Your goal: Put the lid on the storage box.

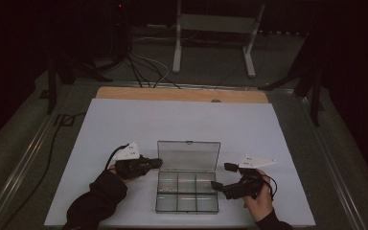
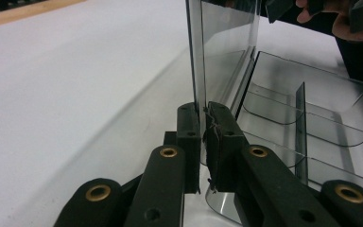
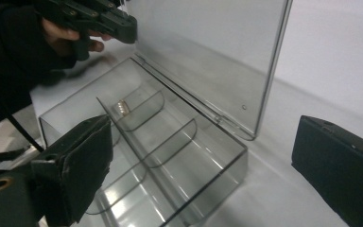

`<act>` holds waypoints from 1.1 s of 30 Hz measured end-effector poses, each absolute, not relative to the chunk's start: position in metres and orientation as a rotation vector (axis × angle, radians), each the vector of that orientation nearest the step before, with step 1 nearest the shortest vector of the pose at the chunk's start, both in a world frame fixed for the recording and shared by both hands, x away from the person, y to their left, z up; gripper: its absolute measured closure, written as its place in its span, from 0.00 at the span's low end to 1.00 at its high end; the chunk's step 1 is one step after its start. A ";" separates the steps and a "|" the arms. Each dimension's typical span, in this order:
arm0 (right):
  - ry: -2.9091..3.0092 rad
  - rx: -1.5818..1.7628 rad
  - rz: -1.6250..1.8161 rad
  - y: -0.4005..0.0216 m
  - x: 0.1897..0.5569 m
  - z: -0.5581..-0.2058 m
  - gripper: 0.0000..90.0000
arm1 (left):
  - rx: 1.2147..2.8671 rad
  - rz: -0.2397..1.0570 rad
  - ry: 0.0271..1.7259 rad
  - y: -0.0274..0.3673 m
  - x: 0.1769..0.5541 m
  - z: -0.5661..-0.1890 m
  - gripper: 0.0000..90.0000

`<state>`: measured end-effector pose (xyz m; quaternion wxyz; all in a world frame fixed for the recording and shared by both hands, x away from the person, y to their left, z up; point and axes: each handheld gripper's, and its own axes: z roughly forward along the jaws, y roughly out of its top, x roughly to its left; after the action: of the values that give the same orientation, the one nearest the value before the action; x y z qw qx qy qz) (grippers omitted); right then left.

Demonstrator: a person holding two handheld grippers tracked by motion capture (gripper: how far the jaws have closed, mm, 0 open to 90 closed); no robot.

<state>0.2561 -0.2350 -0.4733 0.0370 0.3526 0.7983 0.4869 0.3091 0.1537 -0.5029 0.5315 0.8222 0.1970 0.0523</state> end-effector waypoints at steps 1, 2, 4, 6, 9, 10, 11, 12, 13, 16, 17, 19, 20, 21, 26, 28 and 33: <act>2.454 1.087 1.497 -0.234 0.256 -0.474 0.06 | 1.963 0.128 0.466 0.154 0.309 -0.503 0.95; 2.453 1.094 1.495 -0.233 0.256 -0.473 0.07 | 1.964 0.132 0.461 0.154 0.309 -0.503 0.95; 2.443 1.131 1.492 -0.232 0.257 -0.473 0.13 | 1.965 0.144 0.448 0.154 0.308 -0.503 0.95; 2.427 1.175 1.492 -0.232 0.258 -0.474 0.17 | 1.968 0.154 0.437 0.154 0.307 -0.503 0.95; 2.445 1.198 1.501 -0.232 0.259 -0.476 0.23 | 1.978 0.189 0.403 0.153 0.304 -0.502 0.95; 2.444 1.204 1.492 -0.231 0.259 -0.476 0.24 | 1.981 0.202 0.391 0.153 0.304 -0.502 0.95; 2.451 1.203 1.488 -0.230 0.259 -0.476 0.28 | 1.984 0.212 0.379 0.153 0.303 -0.502 0.95; 2.459 1.200 1.485 -0.230 0.259 -0.476 0.33 | 1.986 0.222 0.368 0.153 0.303 -0.502 0.95; 2.463 1.191 1.478 -0.230 0.258 -0.476 0.41 | 1.987 0.230 0.356 0.153 0.302 -0.502 0.95; 2.467 1.192 1.478 -0.229 0.257 -0.475 0.65 | 1.986 0.236 0.337 0.154 0.302 -0.503 0.96; 2.474 1.187 1.454 -0.228 0.257 -0.475 0.72 | 1.987 0.240 0.331 0.154 0.301 -0.503 0.96; 2.474 1.186 1.412 -0.227 0.257 -0.475 0.88 | 1.990 0.252 0.314 0.154 0.300 -0.503 0.96; 2.476 1.188 1.399 -0.226 0.257 -0.474 0.94 | 1.992 0.260 0.306 0.154 0.300 -0.503 0.96; 2.470 1.191 1.387 -0.226 0.257 -0.474 0.98 | 1.993 0.269 0.294 0.154 0.299 -0.503 0.96; 2.460 1.254 1.382 -0.230 0.259 -0.475 1.00 | 2.002 0.315 0.238 0.153 0.295 -0.503 0.96; 2.448 1.277 1.386 -0.233 0.259 -0.475 1.00 | 2.005 0.323 0.230 0.153 0.294 -0.503 0.96; 2.426 1.287 1.426 -0.235 0.259 -0.471 1.00 | 2.012 0.335 0.217 0.154 0.293 -0.503 0.96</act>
<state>0.2587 -0.2353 -0.4713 0.0236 0.4159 0.7838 0.4606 0.2927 0.1537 -0.5030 0.5186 0.8387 0.0903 0.1396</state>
